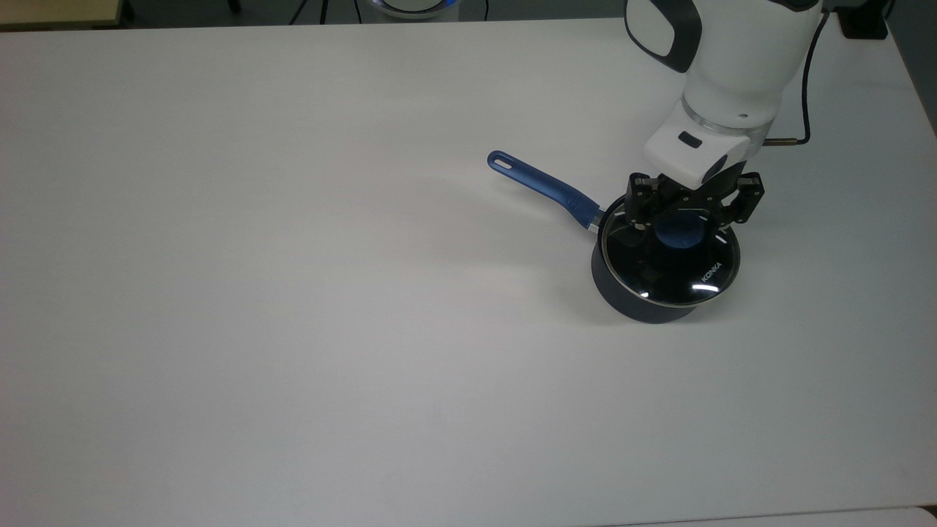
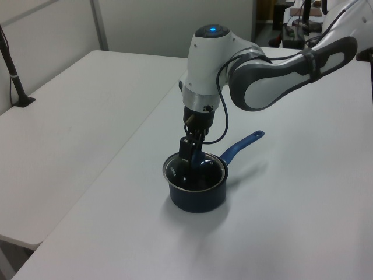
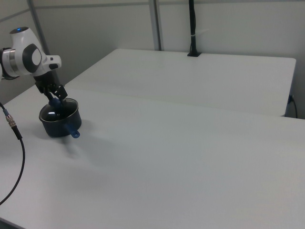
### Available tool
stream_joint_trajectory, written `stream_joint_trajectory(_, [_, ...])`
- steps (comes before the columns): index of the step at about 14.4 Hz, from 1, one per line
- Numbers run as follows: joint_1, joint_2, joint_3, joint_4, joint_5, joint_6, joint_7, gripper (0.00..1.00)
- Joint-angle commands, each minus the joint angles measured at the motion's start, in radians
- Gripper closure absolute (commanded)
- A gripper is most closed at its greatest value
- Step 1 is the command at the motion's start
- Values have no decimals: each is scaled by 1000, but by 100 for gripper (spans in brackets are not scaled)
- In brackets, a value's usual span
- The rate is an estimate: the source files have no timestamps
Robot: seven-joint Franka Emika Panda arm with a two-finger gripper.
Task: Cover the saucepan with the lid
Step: 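Open the gripper and raise it away from the lid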
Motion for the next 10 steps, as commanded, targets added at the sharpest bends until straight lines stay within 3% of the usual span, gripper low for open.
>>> stream_joint_trajectory(1, [11,-17,-12,-20,-2,-20,12,0])
stream_joint_trajectory(6, [-35,-121,-1,-34,14,-101,15,0])
stream_joint_trajectory(8, [-77,-216,0,-70,28,-184,14,0])
stream_joint_trajectory(10, [-162,-390,0,-203,27,-241,-5,0])
